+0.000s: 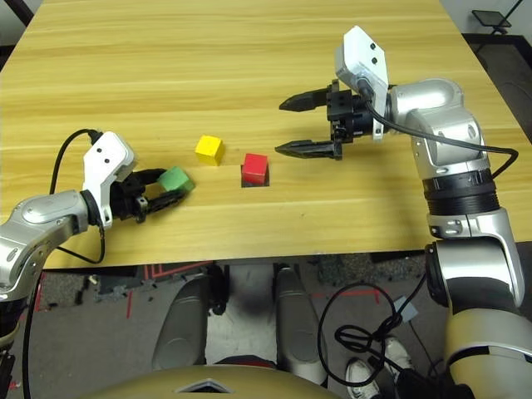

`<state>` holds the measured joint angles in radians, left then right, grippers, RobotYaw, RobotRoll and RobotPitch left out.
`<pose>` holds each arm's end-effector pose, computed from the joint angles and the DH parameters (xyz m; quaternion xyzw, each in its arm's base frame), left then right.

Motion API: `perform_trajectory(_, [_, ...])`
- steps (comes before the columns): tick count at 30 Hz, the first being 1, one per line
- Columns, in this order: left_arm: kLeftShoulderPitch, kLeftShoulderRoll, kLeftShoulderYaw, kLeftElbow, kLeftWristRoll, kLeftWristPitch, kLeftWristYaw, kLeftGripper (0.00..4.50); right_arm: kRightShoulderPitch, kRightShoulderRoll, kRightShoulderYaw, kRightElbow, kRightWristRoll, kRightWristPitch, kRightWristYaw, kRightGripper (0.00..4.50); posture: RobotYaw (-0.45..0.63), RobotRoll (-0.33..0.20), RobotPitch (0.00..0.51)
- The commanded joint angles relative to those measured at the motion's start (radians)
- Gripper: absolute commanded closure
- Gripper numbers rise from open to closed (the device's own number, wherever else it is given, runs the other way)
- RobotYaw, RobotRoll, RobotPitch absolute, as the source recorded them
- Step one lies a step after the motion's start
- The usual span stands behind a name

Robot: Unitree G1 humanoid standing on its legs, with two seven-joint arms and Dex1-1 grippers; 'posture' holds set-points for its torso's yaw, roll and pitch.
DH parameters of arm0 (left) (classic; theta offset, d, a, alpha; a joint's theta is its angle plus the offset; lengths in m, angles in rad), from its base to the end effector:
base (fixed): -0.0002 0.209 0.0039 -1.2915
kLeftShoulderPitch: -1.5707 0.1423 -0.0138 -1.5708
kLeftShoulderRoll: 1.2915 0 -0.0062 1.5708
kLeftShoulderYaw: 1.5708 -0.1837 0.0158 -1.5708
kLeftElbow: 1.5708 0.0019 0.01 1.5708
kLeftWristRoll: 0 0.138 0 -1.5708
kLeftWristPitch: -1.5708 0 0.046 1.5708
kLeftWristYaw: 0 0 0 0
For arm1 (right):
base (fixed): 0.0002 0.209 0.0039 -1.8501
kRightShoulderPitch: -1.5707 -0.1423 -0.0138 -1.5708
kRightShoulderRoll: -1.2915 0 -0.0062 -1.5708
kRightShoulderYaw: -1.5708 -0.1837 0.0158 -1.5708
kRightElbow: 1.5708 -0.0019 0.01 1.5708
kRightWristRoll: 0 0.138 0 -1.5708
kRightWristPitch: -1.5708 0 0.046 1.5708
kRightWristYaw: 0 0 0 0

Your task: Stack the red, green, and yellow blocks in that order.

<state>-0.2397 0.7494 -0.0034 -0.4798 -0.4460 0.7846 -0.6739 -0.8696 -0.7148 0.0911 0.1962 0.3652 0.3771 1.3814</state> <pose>0.2174 0.2178 0.1742 0.1658 0.1306 -0.3964 0.8935 0.3091 -0.2263 0.2603 -0.2208 0.0021 0.6209 0.7522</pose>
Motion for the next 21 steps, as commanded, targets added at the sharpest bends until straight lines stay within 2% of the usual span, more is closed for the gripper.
perform_trajectory(1, [-0.113,0.027,0.017,-0.023,-0.052,0.025,-0.057,2.43,0.024,-0.014,-0.017,-0.017,0.007,0.000,0.002,0.00,0.21,-0.023,0.263])
perform_trajectory(3, [-0.175,0.056,0.013,-0.006,-0.063,0.025,-0.102,2.43,0.029,-0.018,-0.017,-0.016,0.008,-0.003,0.007,0.00,0.22,-0.017,0.261])
perform_trajectory(6, [-0.341,0.104,-0.031,0.062,-0.073,0.011,-0.221,2.43,0.050,-0.028,-0.013,-0.015,0.013,-0.013,0.036,0.00,0.22,-0.008,0.256])
perform_trajectory(9, [-0.461,0.098,-0.090,0.134,-0.071,-0.009,-0.317,2.43,0.072,-0.041,-0.012,-0.011,0.012,-0.026,0.066,0.00,0.21,-0.004,0.254])
perform_trajectory(14, [-0.584,0.012,-0.201,0.265,-0.042,-0.093,-0.448,2.43,0.117,-0.048,-0.016,-0.018,0.010,-0.064,0.096,0.00,0.17,-0.004,0.250])
perform_trajectory(21, [-0.652,-0.126,-0.305,0.434,0.029,-0.237,-0.569,2.43,0.166,-0.060,-0.032,-0.094,0.029,-0.024,0.070,0.00,0.12,-0.018,0.254])
